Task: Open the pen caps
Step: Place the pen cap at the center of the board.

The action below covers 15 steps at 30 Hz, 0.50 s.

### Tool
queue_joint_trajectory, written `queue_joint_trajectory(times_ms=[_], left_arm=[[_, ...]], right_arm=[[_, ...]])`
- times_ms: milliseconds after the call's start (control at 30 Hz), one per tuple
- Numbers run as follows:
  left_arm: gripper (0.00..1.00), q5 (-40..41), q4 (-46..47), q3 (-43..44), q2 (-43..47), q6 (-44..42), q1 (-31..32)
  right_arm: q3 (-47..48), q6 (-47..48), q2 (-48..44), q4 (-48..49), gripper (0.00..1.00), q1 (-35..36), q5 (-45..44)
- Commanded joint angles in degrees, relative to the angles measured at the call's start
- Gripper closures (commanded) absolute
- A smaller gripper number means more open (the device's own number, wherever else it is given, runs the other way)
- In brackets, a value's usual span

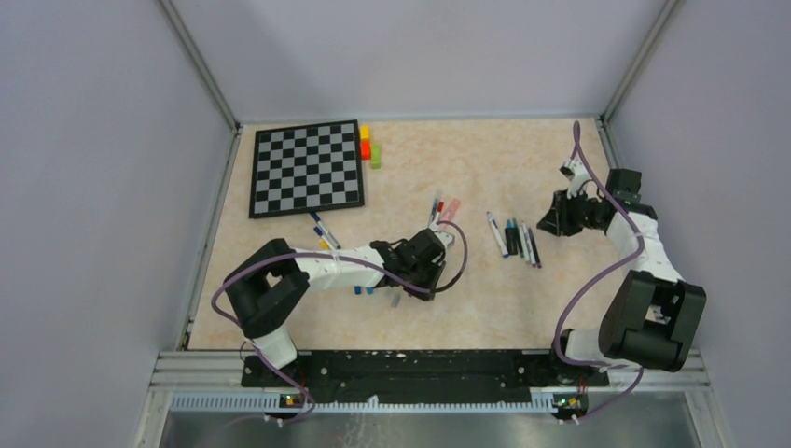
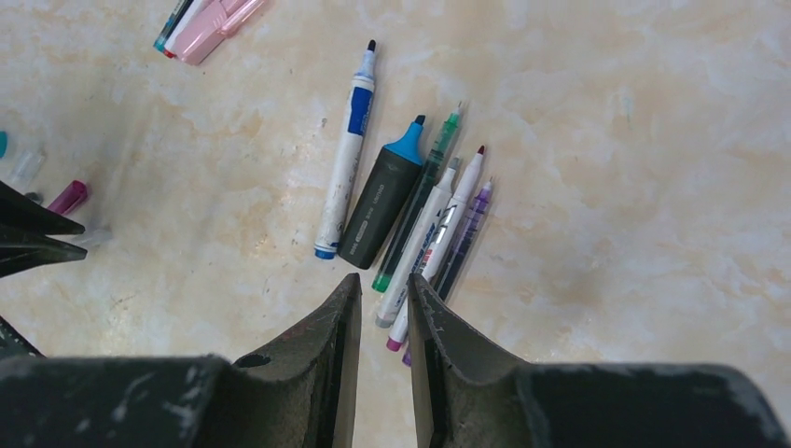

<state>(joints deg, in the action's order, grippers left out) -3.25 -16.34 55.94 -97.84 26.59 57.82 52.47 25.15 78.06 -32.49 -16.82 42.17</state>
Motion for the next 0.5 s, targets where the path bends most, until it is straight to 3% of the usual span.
queue_joint_trajectory(times_ms=[0,467], left_arm=[[0.71,2.10,-1.34,3.21,-0.31,-0.48,0.28],[0.69,4.12,1.76,0.94,10.44,-1.89,0.36]], right_arm=[[-0.45,1.13,-2.47,0.82,0.76,-1.02,2.06],[-1.17,2.19,-6.46,0.95,0.76,-1.02,5.09]])
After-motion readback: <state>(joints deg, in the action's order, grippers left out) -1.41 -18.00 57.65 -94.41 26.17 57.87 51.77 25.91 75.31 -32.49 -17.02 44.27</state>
